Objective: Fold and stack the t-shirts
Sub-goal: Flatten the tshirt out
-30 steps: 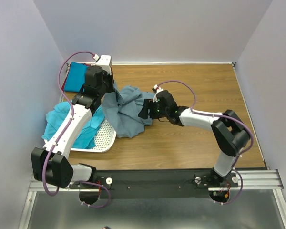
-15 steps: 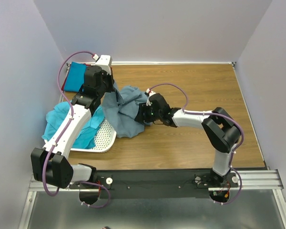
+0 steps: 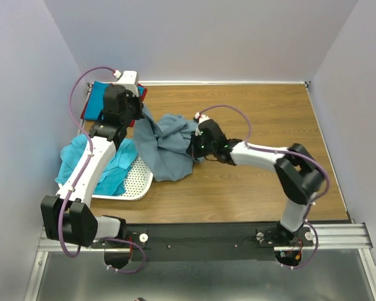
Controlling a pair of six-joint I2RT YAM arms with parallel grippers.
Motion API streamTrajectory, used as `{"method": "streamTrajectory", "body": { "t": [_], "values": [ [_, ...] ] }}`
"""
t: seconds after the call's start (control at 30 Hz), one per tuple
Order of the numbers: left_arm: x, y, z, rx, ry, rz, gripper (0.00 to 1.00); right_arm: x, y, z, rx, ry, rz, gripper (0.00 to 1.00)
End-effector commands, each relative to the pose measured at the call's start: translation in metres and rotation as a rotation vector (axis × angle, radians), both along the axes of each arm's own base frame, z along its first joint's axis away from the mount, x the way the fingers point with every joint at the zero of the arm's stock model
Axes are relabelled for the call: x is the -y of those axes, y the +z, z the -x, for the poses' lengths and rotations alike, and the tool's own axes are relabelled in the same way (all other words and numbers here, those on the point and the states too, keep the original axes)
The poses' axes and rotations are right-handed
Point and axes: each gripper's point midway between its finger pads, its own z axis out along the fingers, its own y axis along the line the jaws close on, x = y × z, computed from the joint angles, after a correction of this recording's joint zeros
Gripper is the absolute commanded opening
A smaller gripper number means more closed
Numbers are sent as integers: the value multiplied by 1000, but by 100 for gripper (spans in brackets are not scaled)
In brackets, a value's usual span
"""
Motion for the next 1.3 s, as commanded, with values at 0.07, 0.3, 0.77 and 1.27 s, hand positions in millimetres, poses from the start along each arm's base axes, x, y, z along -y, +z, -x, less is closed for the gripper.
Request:
{"method": "streamTrajectory", "body": {
  "t": [0.07,0.3,0.77,1.27],
  "values": [
    [-33,45,-11,112,32,84,0,125,122,-51,315,-323,168,0],
    [-54,118,-9,265,95,105,0,280,248,-73,548,-665,247,0],
    [-89,71,5,232,241,29,0,314,126,-16,288,-811,299,1],
    [-90,55,0,179,238,7,0,292,48,11,48,-728,269,1]
  ]
}}
